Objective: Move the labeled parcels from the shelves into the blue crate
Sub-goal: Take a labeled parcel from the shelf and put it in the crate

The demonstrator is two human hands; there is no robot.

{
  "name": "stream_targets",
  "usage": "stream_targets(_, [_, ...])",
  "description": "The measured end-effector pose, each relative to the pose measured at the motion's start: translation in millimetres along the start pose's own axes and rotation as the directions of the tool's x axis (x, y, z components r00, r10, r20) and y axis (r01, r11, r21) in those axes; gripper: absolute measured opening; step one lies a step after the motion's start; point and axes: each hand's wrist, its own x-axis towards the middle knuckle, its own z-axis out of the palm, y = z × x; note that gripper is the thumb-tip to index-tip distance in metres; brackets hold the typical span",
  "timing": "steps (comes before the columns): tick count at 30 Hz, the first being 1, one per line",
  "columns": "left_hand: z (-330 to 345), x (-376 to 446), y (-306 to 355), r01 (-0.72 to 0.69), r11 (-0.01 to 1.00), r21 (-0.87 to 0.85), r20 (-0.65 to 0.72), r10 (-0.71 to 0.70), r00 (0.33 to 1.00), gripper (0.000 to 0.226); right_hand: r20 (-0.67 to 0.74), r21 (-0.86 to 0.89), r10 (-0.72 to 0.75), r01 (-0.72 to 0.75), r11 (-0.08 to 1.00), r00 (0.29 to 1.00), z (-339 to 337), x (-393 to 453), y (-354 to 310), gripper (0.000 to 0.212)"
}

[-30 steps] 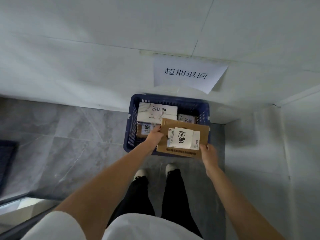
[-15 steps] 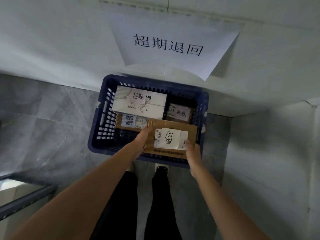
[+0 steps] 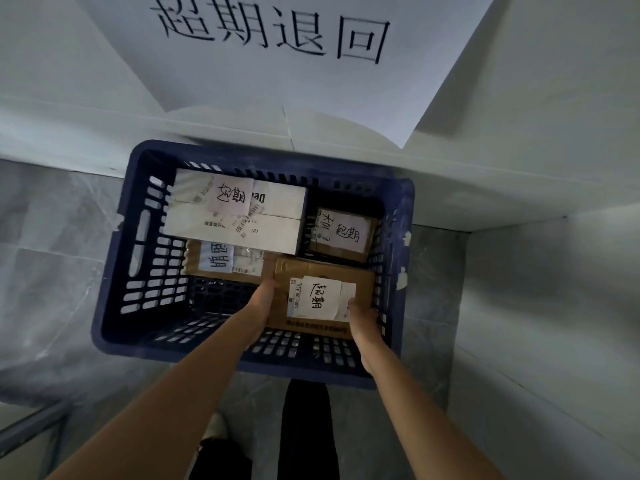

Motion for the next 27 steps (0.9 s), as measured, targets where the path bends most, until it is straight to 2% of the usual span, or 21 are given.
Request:
stream_targets(5, [1, 17, -5, 0.031, 1.0, -0.007, 0.023, -0.03, 0.999, 0.032, -0.021, -0.03, 0.003, -0.004, 1.0, 1.0, 9, 24, 3, 0.054])
stream_targets(13, [3, 38, -17, -0.083, 0.996, 0.029, 0.05, 0.082, 0.995, 0.059, -0.055, -0.106, 0.005, -0.01, 0.994, 0.998, 18, 49, 11, 0.065])
stream_targets(18, [0, 41, -21, -0.097, 0.995, 0.002, 0.027, 0.097, 0.995, 0.06, -0.101, -0.077, 0.035, -0.043, 0.996, 0.994, 20, 53, 13, 0.073])
stream_targets(21, [3, 24, -19, -0.149, 0.988, -0.032, -0.036, 0.148, 0.988, 0.058, -0.199, -0.104, -0.024, 0.004, 0.995, 0.98, 16, 39, 11, 0.061])
stream_targets(25, [-4, -20, -11, -0.28, 0.953, 0.118, -0.035, 0.285, 0.958, 0.065, -0.286, -0.205, -0.103, 0.045, 0.978, 0.953, 13, -2, -10, 0.056])
stream_targets(27, [-12, -48, -3, -0.338, 0.922, 0.191, 0.0, 0.344, 0.939, 0.069, -0.281, -0.261, -0.205, 0.131, 0.956, 0.938, 10, -27, -27, 0.051])
